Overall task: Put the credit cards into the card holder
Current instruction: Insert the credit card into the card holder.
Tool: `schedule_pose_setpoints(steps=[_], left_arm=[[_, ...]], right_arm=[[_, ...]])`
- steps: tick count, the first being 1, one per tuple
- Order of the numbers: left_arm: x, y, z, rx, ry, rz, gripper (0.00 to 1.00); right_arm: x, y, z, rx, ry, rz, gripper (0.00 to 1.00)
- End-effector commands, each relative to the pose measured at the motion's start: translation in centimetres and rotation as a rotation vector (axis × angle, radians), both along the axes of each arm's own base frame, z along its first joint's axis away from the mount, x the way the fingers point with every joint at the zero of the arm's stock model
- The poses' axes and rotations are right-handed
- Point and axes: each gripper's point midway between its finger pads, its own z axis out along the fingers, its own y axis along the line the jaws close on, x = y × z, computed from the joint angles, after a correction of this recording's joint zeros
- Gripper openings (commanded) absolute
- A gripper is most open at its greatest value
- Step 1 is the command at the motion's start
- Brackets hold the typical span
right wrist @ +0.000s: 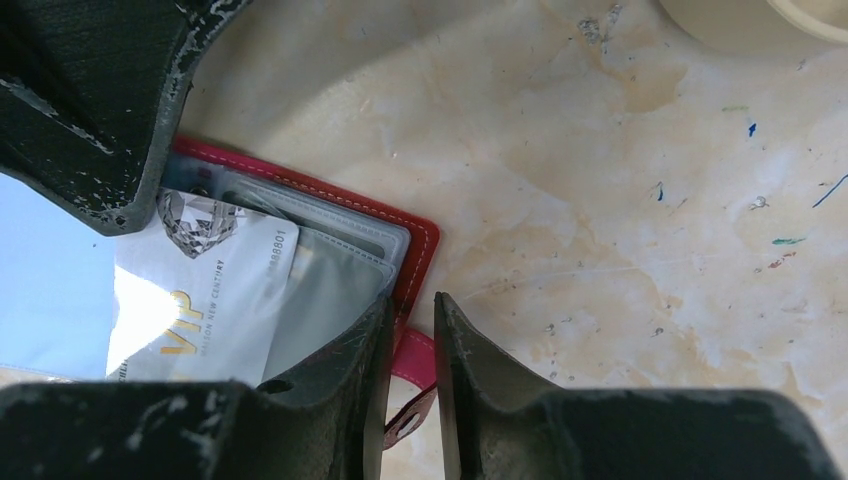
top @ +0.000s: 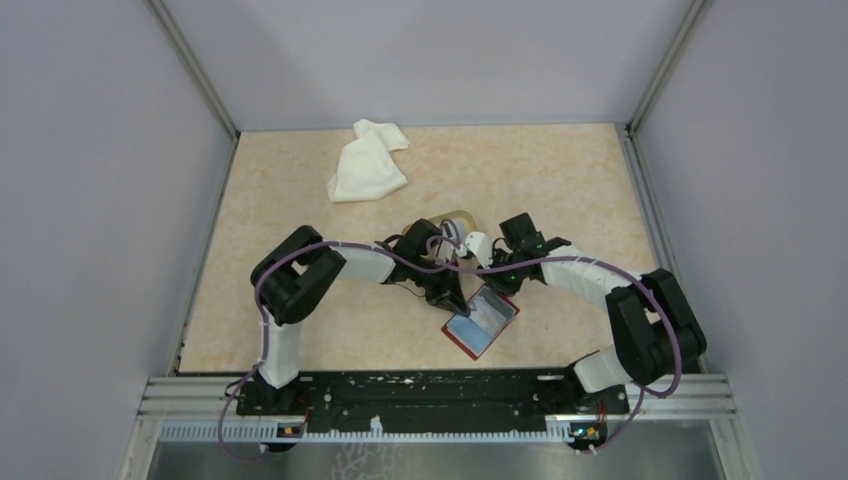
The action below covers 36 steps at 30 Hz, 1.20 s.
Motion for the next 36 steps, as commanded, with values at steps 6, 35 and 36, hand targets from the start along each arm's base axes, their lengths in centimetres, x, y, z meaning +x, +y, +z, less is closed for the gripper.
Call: schedule_pose_setpoints(steps=[6,35,36], left_arm=[[-1.7,2.1,-1.9,0.117,0.080,0.009,0.08],[-2.9,2.5,-0.7,0.182,0.159,0.063,0.12],[-3.0,2.4,-0.8,0.184,0.164,0.062,0.12]], right_arm=[[0.0,2.6,1.5,0.087,-0.019,0.059,0.23],[-0.1,4.3,1.8,0.126,-0.032,0.020,0.23],[-0.1,4.3,1.8,0.127,-0.030,0.017,0.23]])
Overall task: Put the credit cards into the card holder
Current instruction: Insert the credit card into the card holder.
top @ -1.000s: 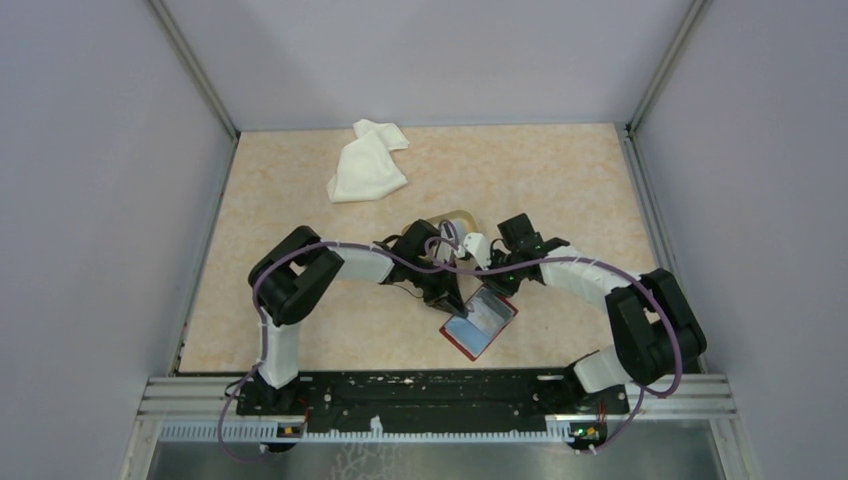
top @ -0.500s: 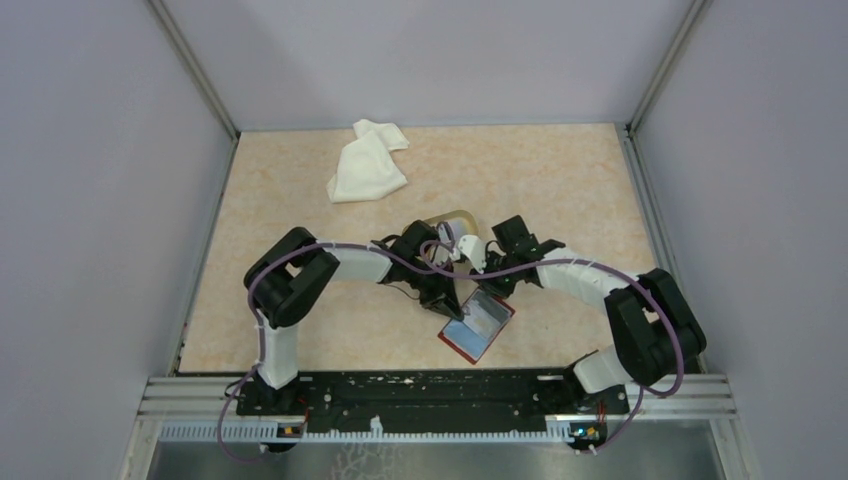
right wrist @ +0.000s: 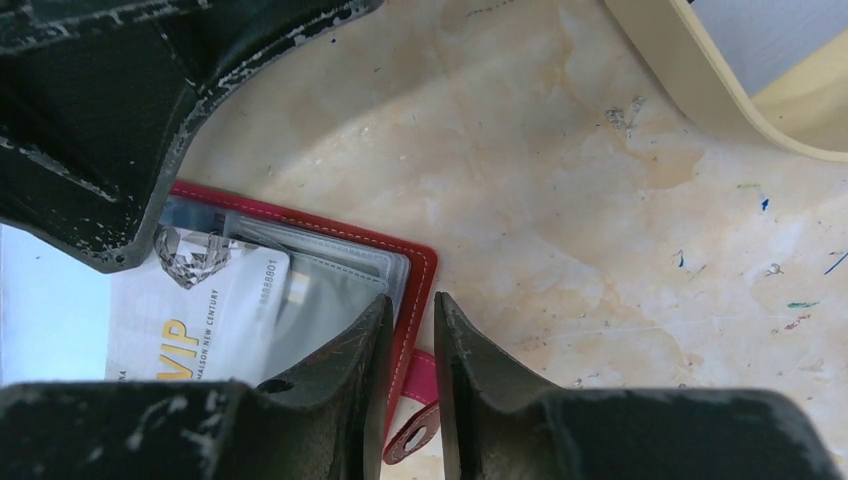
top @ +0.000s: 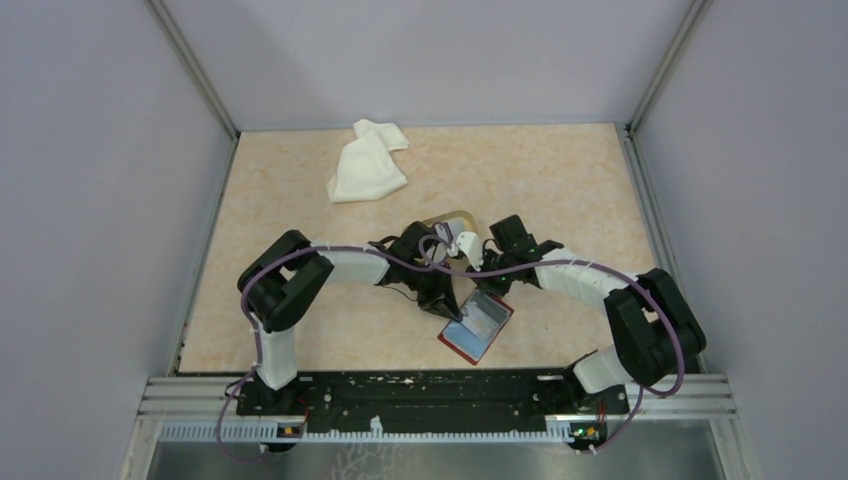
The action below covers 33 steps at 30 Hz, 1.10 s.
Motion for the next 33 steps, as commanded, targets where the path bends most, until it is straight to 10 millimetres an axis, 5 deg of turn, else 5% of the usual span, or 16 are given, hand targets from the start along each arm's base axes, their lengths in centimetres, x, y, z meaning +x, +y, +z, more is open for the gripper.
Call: schedule_pose_setpoints(steps=[1,9,22,33], left_arm=[[-1.6,0.4,-1.3,0.087,0.099,0.019,0.12],[-2.5,1.0,-1.5,0.112,0.104,0.027,0.12],[-1.2,-0.6,-1.3,0.098,0.066,0.063,0.14],[-1.5,0.0,-1.2,0.115,0.062,0.074,0.32]], right_arm=[[0.3,1.5,1.2,0.062,-0.022,0.009,0.22],[0.4,1.6,1.1,0.058,-0.027,-0.007,0.22],[0.4,1.8,1.2,0.063,-0.029,-0.015,0.22],[0.6,1.9,1.8,0.074,-0.045,-0.016,0.23]])
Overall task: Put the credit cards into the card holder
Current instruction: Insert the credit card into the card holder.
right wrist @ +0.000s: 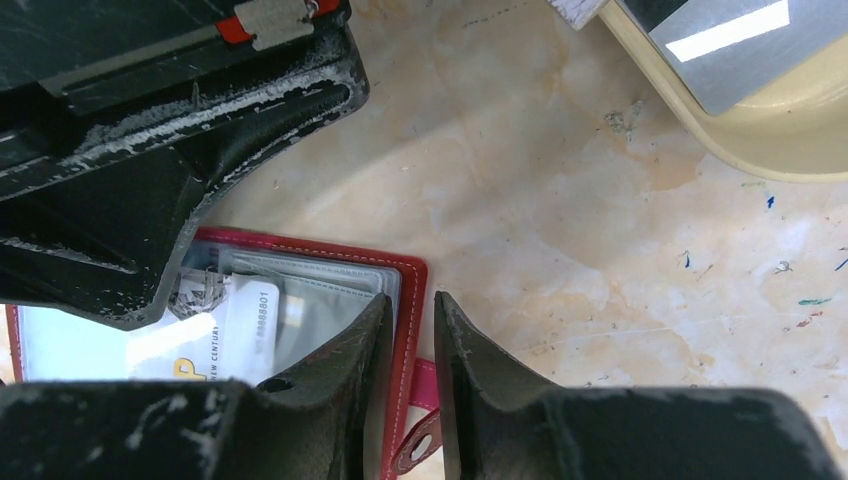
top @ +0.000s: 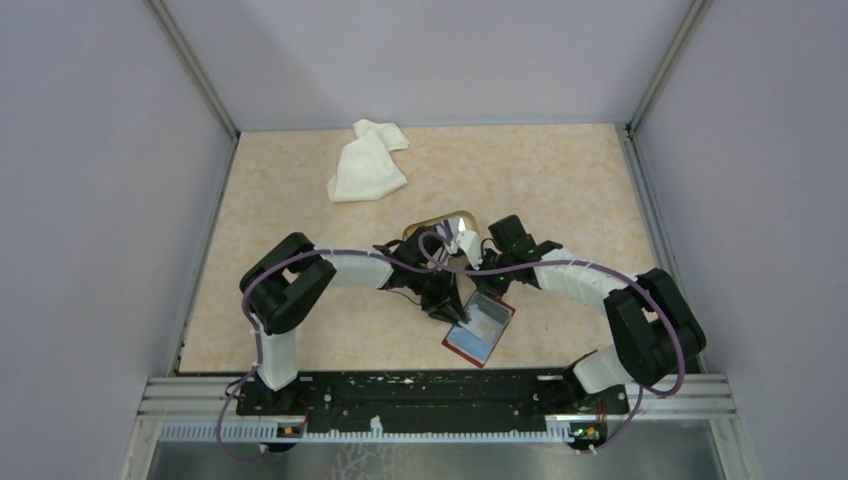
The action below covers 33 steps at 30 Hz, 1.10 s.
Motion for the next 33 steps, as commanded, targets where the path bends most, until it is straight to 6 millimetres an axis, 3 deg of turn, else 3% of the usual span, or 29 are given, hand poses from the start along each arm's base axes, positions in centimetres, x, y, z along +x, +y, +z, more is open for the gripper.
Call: schedule_pose_setpoints(steps=[1,6,14,18,19,21,27,29,33], left_arm=[[-0.6,0.9,-0.5,0.055,0.029,0.030,0.33],[-0.8,1.2,0.1,0.039,0.011,0.043,0.39],[-0.7,2.5,0.5,0.055,-0.059,0.070,0.40],[-0.4,2.6,2.7,0.004,-0.219,0.095,0.39],[-0.1,1.9,4.3,-0.058,-0.283,0.107,0.39],[-0.5,1.5,5.5,-0.110,-0.350,0.124,0.37],[-3.2,0.4,6.9,-0.220,-0.484,0.206,0.24],[-4.4,0.3,6.5,-0.223,-0.506,0.243,0.18],[-4.7,0.1,5.0,-0.214,-0.515,0.378,0.08]], right_arm=[[0.7,1.5,1.8,0.059,-0.064,0.019,0.23],[0.7,1.6,2.1,0.067,-0.072,0.022,0.23],[1.0,1.6,3.1,0.079,-0.107,0.034,0.23],[0.6,1.9,4.8,0.137,-0.135,0.083,0.25],[0.2,2.1,5.3,0.156,-0.145,0.122,0.25],[-0.5,2.4,6.0,0.181,-0.155,0.187,0.25],[-1.2,0.9,6.1,0.139,-0.162,0.305,0.25],[-1.1,0.0,5.7,0.103,-0.161,0.316,0.24],[-0.5,-1.3,4.7,0.033,-0.170,0.306,0.16]])
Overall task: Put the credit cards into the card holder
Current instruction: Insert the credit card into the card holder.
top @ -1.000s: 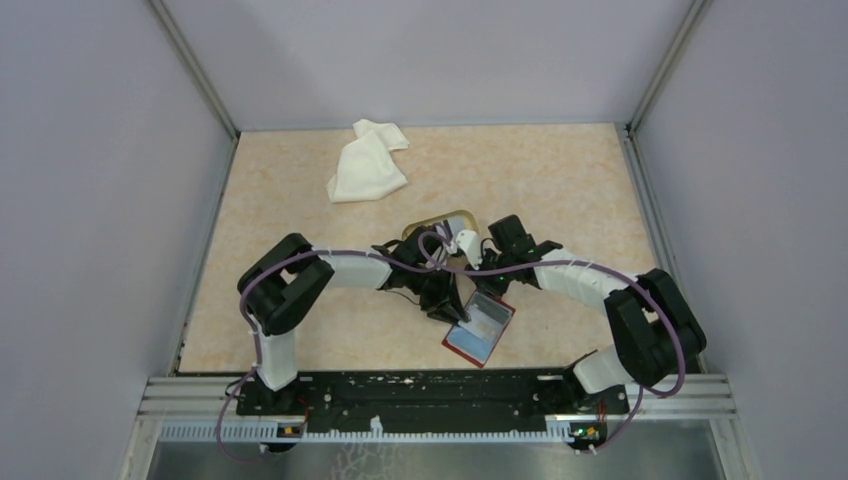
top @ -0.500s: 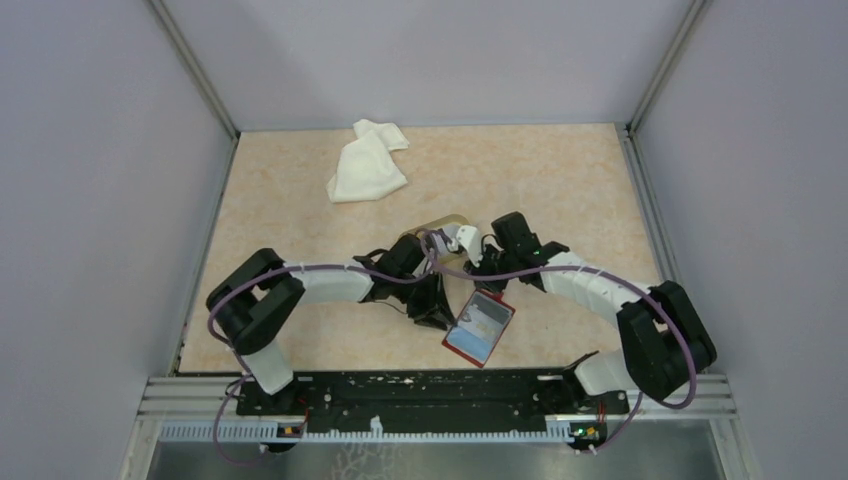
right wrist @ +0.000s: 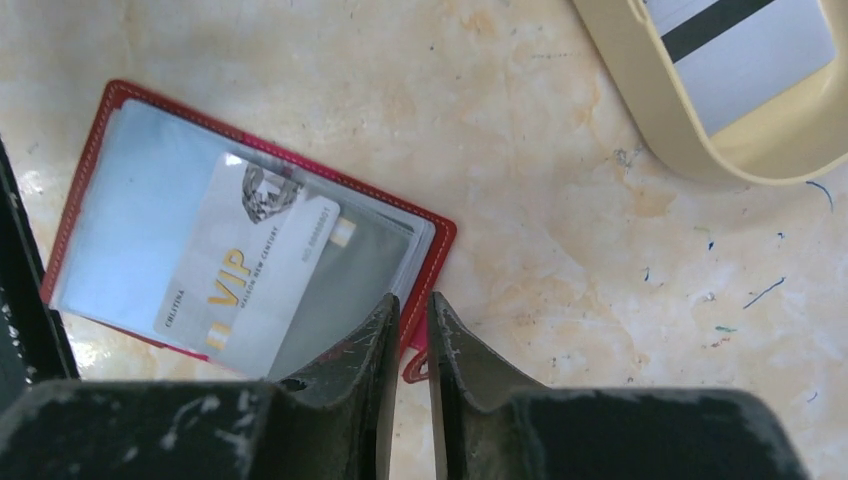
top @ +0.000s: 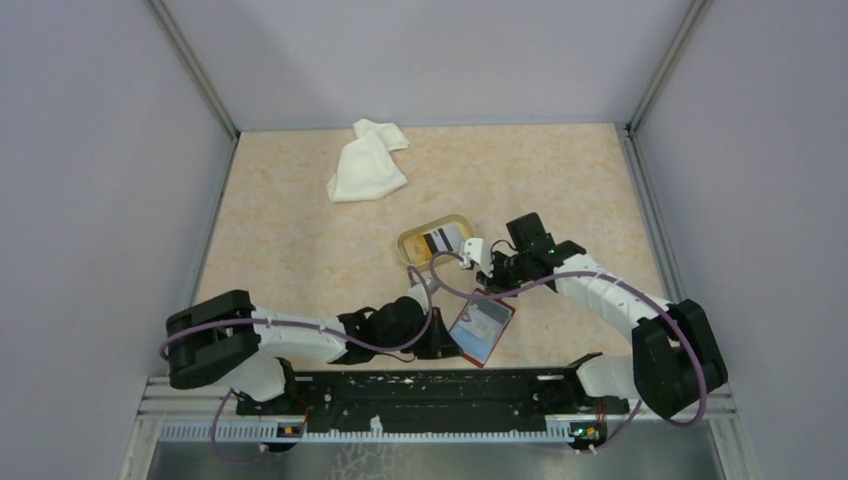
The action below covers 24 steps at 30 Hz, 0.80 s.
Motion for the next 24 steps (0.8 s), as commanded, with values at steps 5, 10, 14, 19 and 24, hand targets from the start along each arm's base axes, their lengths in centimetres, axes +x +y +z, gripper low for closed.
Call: schedule_pose_setpoints(steps=[5,10,14,19,24], left_arm=[[2.0,-3.2,-0.5,-0.133,0.001,0.210,0.06],[2.8,-3.7,-2.0,-0.100,-0.002,0.241,0.06],[3.1,-3.3,-2.6,-0.091,-0.009,0.270,0.06],[3.7,-2.8,-3.3,-0.036,-0.020,0.297,0.06],[4.2,-2.7,-3.5,-0.014,-0.036,0.316,0.06]], right_arm=[[1.3,-0.8,-0.1,-0.058,-0.040,0.024,0.12],[1.6,-1.1,-0.9,-0.076,-0.031,-0.008,0.12],[1.7,-1.1,-1.1,-0.080,-0.027,-0.015,0.11],[1.4,-1.1,-1.4,-0.079,-0.010,-0.011,0.11],[1.3,-1.0,-1.4,-0.076,-0.006,-0.008,0.11]])
